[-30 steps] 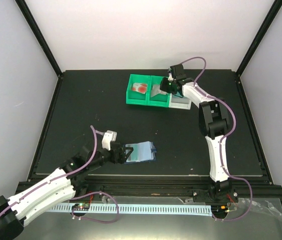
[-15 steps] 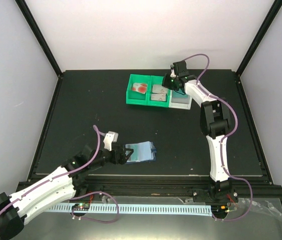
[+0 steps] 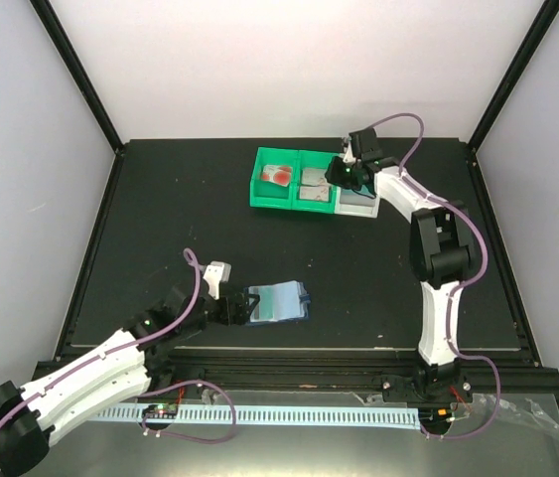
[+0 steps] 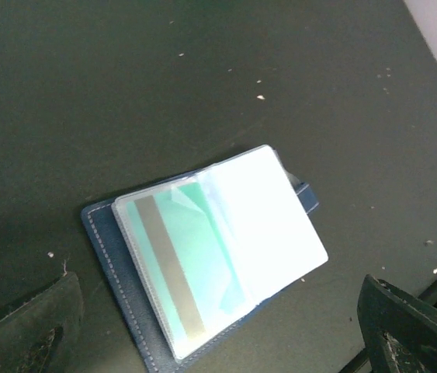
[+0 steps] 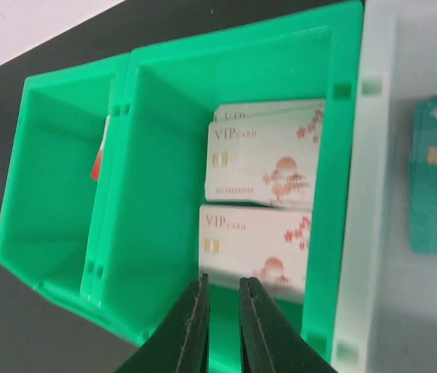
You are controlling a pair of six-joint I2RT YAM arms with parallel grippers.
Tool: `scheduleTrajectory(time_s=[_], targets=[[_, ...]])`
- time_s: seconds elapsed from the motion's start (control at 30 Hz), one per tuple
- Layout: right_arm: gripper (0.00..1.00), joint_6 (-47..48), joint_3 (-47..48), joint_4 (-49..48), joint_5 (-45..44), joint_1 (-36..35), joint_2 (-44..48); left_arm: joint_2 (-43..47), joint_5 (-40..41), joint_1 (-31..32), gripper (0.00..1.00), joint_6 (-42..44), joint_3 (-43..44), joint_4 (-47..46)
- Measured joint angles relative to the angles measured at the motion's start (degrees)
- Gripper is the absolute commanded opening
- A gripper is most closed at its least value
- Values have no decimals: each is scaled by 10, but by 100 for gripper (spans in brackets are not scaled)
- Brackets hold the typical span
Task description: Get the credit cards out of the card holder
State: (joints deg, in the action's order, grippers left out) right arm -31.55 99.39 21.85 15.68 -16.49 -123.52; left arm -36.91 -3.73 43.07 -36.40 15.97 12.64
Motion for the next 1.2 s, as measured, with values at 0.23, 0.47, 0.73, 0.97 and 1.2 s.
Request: scheduleTrajectory(time_s=[0.23,0.47,0.73,0.97,1.2], targets=[[19,-1,-137,-26,9,-15,117,-49,-16,-27,86,-7,12,11],[21,-13,-331,-67,30,-47,284,-73,-93,-69,73,-12,16,-2],[22,-36,-483,-112,56,-109,401,-76,-147,-96,73,-21,7,-44],[24,-51,-537,-138,58,-184,417,-107,-177,-110,74,-28,-10,-72],[27,-56,-562,-167,44,-252,400,-134,-205,-120,74,-43,-35,-111]])
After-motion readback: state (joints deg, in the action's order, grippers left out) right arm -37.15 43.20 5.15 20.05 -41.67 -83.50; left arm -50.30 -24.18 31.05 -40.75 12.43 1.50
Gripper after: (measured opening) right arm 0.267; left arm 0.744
